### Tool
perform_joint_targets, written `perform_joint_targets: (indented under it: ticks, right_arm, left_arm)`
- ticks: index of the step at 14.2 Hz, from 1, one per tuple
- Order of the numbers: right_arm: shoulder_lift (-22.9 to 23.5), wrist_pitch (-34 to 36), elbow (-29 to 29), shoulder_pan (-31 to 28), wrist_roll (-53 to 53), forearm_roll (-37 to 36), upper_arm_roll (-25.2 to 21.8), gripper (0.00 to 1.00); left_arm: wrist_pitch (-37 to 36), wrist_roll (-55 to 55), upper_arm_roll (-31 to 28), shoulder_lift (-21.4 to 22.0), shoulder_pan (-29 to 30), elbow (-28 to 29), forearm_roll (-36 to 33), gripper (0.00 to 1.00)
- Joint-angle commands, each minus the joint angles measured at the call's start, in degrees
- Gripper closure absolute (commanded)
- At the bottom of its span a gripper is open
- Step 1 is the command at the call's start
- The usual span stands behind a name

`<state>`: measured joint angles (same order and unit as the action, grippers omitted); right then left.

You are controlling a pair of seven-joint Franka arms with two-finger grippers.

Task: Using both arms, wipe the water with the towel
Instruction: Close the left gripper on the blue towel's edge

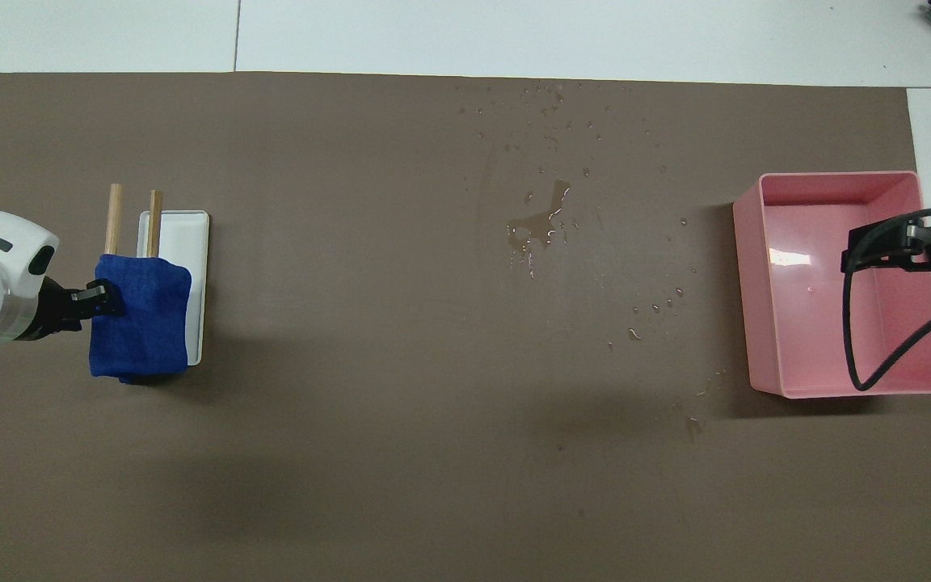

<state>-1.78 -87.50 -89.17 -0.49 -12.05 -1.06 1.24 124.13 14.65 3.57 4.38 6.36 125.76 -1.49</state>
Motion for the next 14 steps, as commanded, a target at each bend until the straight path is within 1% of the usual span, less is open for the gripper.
perform_joint_targets:
  ticks: [1,4,7,9,14]
  right_arm:
    - [-0.7,0.9,0.0,-0.7,1.2,-0.1,0.3,0.00]
    - [-0.7,0.9,0.0,-0.7,1.2,-0.1,0.3,0.00]
    - [-0.7,0.9,0.0,-0.7,1.2,-0.1,0.4,0.00]
    - [-0.7,0.9,0.0,-0.7,1.2,-0.1,0.3,0.00]
    - [-0.7,0.9,0.0,-0.7,1.2,-0.1,0.3,0.00]
  left_arm:
    - [-0.2,-0.4,-0.1,-0.1,-0.9,0.0,-0.4,0.53]
    - [-0.4,-0.3,-0.1,-0.2,-1.2,-0.2,-0.4,0.57]
    - [-0.6,-0.1,-0.2,-0.3,-2.0,-0.7,-0.4,0.57]
    - [-1.0,-0.1,-0.2,-0.3,-2.3,-1.1,-0.4,0.66]
    - [-1.3,-0.2,-0.2,-0.5,-2.3,-1.5,-0.4,0.71]
